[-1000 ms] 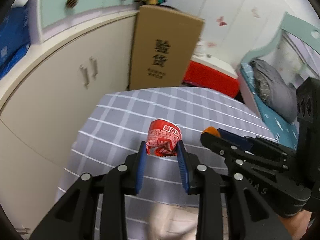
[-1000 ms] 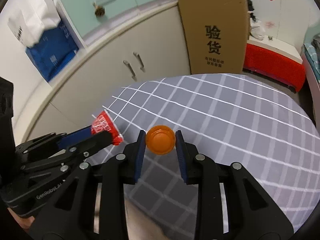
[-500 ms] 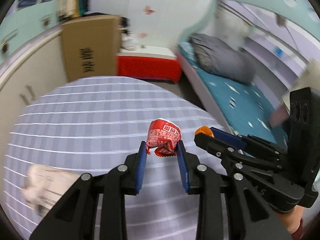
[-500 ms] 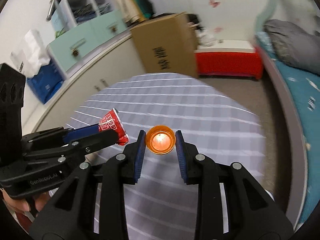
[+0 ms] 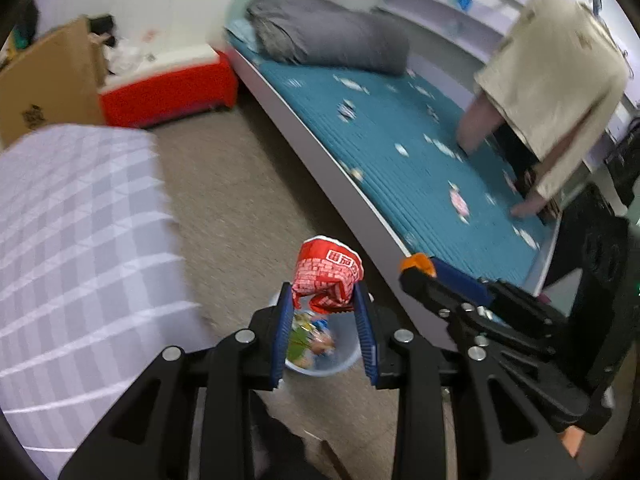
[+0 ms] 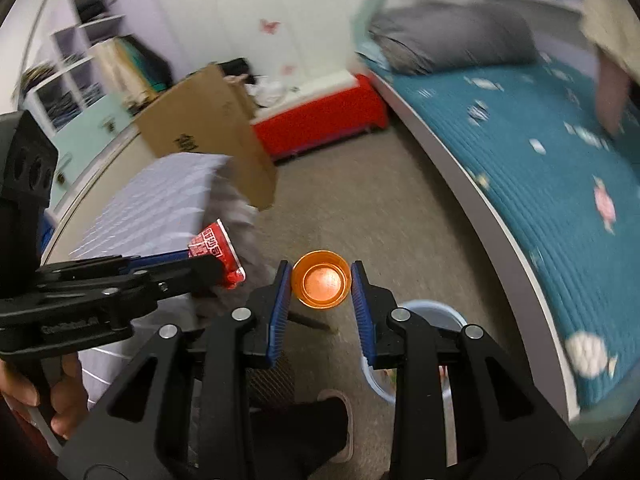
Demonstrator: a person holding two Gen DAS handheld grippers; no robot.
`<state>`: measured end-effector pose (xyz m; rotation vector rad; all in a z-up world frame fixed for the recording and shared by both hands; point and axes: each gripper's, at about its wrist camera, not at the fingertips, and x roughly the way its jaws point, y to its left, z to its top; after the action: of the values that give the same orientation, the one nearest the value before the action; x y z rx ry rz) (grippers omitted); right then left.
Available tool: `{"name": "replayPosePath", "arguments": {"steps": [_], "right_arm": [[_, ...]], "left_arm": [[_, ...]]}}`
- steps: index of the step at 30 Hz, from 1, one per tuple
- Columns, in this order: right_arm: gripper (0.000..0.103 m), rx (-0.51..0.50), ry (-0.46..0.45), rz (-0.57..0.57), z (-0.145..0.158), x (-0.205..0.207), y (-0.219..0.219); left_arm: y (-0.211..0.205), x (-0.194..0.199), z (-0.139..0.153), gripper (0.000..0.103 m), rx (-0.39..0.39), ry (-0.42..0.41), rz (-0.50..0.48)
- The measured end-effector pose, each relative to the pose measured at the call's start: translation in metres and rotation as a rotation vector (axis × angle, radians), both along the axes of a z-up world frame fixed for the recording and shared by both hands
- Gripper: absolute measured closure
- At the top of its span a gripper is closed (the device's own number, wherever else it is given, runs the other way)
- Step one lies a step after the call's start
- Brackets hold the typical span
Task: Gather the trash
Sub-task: 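Carry the wrapper and cap over the bin and open both grippers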
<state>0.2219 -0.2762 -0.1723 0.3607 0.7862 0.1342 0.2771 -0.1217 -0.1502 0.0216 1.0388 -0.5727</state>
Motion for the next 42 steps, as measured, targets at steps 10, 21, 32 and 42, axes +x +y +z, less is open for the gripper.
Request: {"name": "replayPosePath", "arguments": {"steps": [10, 21, 32, 42], "right_arm": [[0.072, 0.156, 0.11, -0.154, -0.096, -0.004, -0.066], [0.045, 0.25, 0.196, -0.243, -0.172, -0.001, -0.09], [0.045, 0.206, 0.204, -0.313, -0.182, -0.017, -0.098], [0.044, 0.18, 0.157, -0.408, -0.176, -0.032, -0.107]], "left_arm": [[-0.064, 0.01, -0.1, 0.073, 0.108, 0.12, -0.037], [-0.082, 0.028, -0.169, 0.073, 0.187, 0.225, -0.039], [-0.099, 0.031, -0.201, 0.073, 0.232, 0.268, -0.073], [-0.115, 0.034, -0.201, 0.072, 0.224, 0.268, -0.097]]}}
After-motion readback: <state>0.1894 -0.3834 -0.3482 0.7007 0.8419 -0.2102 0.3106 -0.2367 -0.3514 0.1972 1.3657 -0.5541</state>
